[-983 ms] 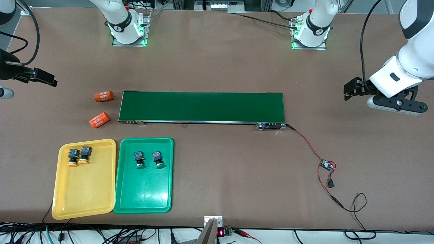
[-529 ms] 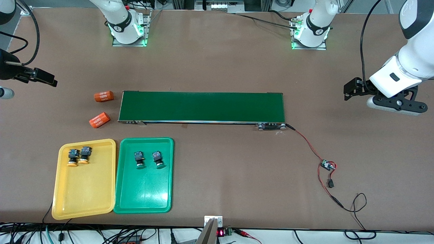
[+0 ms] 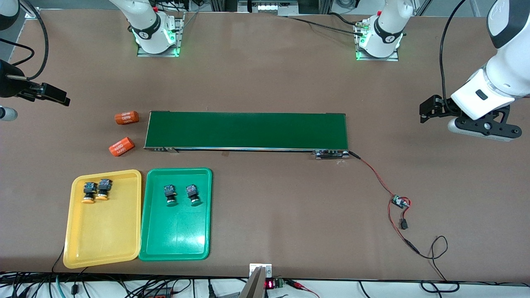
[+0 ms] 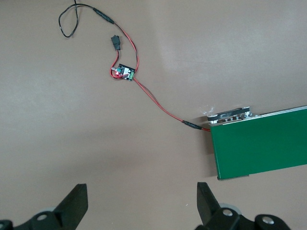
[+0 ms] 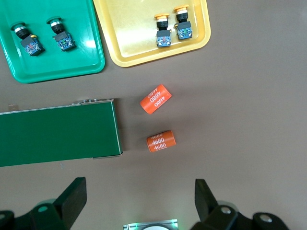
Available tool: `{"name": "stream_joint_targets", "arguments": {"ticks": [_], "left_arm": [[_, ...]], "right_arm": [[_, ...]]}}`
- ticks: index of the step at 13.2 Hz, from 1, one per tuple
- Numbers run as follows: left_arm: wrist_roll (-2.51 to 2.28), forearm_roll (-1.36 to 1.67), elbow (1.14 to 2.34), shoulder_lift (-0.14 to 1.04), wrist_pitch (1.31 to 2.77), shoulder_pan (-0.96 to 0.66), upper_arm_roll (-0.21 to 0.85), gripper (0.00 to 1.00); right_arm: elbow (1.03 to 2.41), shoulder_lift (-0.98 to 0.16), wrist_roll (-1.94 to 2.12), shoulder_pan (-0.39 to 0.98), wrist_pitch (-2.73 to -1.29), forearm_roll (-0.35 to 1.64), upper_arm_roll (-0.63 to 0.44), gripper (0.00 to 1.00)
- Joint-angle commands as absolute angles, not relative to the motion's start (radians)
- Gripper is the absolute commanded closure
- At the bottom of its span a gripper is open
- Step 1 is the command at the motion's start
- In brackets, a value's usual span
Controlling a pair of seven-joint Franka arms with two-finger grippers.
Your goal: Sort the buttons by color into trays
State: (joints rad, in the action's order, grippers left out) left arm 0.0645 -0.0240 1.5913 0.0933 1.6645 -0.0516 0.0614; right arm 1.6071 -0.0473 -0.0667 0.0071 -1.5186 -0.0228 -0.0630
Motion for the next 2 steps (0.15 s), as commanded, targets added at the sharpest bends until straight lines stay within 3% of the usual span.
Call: {"name": "stream_joint_targets", "arguments": {"ticks": [1,2], "left_arm": [[0.049,-0.055,1.568,0.104,1.651,-0.057,0.064,0.00],[0.048,-0.057,1.568,0.106,1.652,-0.057,0.064,0.00]], "right_arm": [[1.605,-0.044,-0.066,0.015,-1.512,-0.018,-0.068,0.00],[1.605,-0.046,-0.063,0.014,-1.513,-0.018,-0.069,0.00]]}}
